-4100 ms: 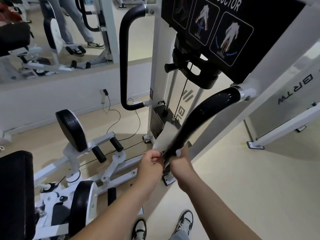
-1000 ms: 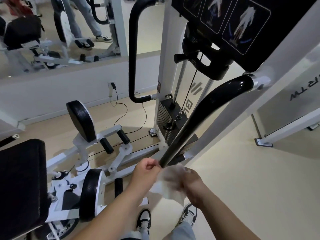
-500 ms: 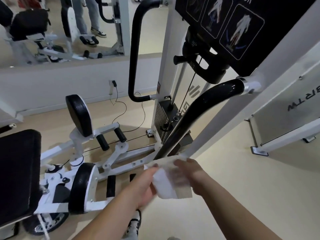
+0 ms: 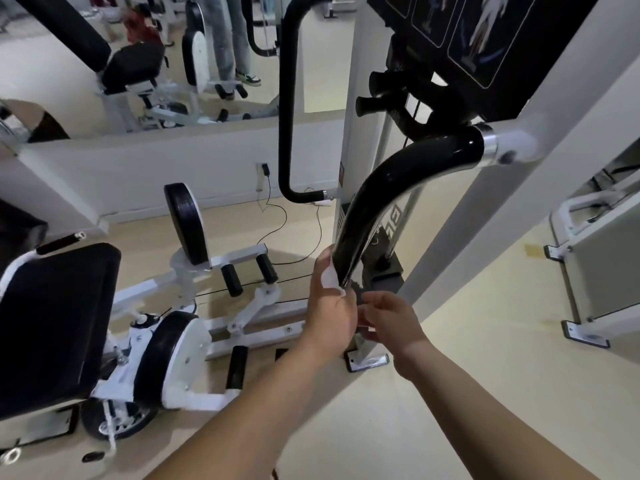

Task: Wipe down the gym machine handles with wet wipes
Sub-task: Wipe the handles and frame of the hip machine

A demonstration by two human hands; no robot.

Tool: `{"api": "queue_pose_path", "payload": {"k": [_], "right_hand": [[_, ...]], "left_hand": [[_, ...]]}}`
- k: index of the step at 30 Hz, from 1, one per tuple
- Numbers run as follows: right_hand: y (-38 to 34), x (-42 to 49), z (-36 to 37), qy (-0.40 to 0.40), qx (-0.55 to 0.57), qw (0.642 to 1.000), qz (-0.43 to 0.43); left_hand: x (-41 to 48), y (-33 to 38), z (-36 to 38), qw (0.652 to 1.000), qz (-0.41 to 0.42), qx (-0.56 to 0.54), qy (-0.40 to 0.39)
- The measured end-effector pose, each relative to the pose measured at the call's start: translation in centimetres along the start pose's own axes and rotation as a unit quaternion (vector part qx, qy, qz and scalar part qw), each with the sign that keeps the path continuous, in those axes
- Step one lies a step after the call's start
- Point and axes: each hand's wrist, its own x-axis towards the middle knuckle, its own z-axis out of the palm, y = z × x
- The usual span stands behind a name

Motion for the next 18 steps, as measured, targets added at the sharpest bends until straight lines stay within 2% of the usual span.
{"api": "queue_pose_path", "payload": {"k": [2, 4, 5, 8, 10, 12, 13, 15, 18], "right_hand": [[0.2, -0.1, 0.1, 0.005, -0.006, 1.000, 0.007], [0.3, -0.2, 0.2, 0.014, 0.001, 1.000, 0.013], [0.4, -0.1, 0.3, 0.022, 0.008, 1.000, 0.017], [0.4, -0.2, 0.6, 0.058, 0.015, 0.998, 0.027], [0.4, -0.5, 1.1, 0.071, 0.019, 0.997, 0.022], [0.4, -0.4, 1.6, 0.071, 0.022, 0.997, 0.014], [0.3, -0.2, 1.9, 0.072, 0.021, 0.997, 0.011], [0.5, -0.2, 2.2, 0.070, 0.025, 0.997, 0.010], [1.1, -0.1, 2.6, 0.064, 0.060, 0.996, 0.018]], "left_hand": [[0.7, -2.0, -0.1, 0.999, 0.003, 0.031, 0.009], [1.9, -4.0, -0.9, 0.992, -0.089, 0.088, 0.006], [2.5, -5.0, -1.1, 0.987, -0.107, 0.118, 0.007], [2.9, -3.3, -0.4, 0.988, -0.149, 0.046, 0.013], [2.1, -2.1, -0.1, 0.996, -0.089, -0.022, 0.002], [1.5, -2.6, -0.6, 0.999, -0.016, -0.021, -0.024], [1.7, -3.5, -0.9, 0.999, -0.014, -0.028, -0.024], [2.8, -6.1, -1.8, 0.996, -0.067, 0.052, -0.025], [3.6, -7.7, -3.2, 0.976, -0.133, 0.154, -0.079]]}}
